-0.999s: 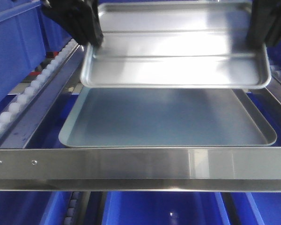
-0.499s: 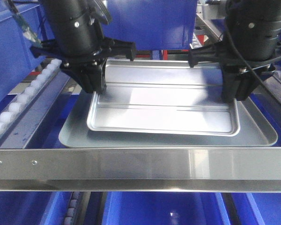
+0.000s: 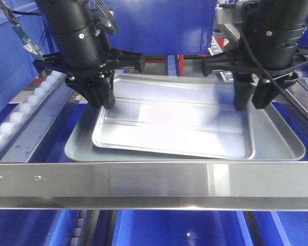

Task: Grab silver tray and stack on right shelf

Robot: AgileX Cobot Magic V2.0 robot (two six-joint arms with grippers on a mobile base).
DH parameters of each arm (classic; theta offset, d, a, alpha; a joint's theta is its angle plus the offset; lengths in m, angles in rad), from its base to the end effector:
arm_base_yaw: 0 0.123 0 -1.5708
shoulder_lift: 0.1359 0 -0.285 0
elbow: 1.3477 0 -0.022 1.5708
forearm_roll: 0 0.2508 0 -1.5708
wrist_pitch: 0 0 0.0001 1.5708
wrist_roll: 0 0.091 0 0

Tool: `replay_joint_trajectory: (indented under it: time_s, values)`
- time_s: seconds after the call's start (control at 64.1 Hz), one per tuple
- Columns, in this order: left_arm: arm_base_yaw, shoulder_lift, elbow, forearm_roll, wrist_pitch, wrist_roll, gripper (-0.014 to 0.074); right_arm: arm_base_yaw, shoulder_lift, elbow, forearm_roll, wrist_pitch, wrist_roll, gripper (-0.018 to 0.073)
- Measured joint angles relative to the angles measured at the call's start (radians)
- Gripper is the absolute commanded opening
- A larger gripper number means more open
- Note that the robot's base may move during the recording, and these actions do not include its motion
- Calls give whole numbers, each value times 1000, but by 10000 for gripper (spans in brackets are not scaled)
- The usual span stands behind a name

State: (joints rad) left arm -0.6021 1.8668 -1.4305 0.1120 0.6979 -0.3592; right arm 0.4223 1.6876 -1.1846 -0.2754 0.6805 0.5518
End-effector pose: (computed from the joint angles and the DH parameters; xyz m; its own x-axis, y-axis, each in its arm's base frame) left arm 0.3400 -0.2257 0.2382 -0.8304 0.2441 -0.5009 0.3231 0.9433 -0.0759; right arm 0.3274 0.1300 0.2388 -0.8673 -0.0340 -0.4967 -0.0469 0.9988 0.0136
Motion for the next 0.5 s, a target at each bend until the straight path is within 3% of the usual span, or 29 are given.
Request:
replay_joint_trajectory:
  time_s: [0.125, 0.218, 0.312, 0.499]
  values:
    - [0, 0, 0, -1, 0, 10, 328, 0, 0, 0, -2, -3, -1, 575]
    - [0, 0, 0, -1, 0, 13, 450, 0, -2, 0, -4, -3, -2, 572]
    - [0, 0, 0, -1, 0, 13, 470, 0, -13, 0, -4, -3, -2, 572]
    - [0, -4, -15, -2, 27, 13, 424, 0, -58, 0, -4, 4, -2, 571]
